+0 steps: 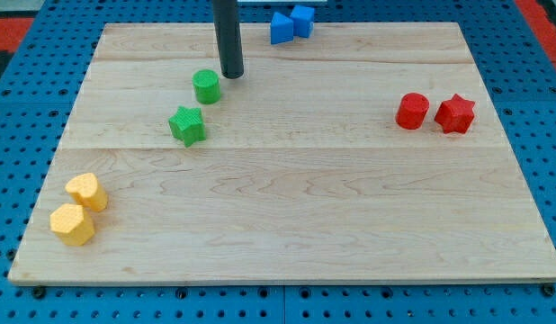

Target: Move your arm closer to the blue cube

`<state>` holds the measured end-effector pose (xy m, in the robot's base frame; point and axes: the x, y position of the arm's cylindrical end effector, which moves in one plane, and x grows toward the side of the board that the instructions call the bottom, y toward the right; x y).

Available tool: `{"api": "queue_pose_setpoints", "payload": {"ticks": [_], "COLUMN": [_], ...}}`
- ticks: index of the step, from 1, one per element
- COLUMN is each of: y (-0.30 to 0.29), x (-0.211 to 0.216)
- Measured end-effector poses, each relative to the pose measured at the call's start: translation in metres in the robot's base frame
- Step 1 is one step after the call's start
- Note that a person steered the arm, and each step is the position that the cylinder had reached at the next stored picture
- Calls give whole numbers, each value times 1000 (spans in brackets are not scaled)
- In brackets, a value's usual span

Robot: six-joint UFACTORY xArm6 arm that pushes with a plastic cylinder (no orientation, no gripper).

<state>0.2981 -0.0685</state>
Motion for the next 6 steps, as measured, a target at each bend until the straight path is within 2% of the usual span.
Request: {"api": "queue_pose_setpoints", "payload": {"ticks": [1, 2, 3, 4, 5, 6], "y": [65, 151, 186, 169, 135, 69], "x": [-1, -33, -77, -106, -106, -82]}}
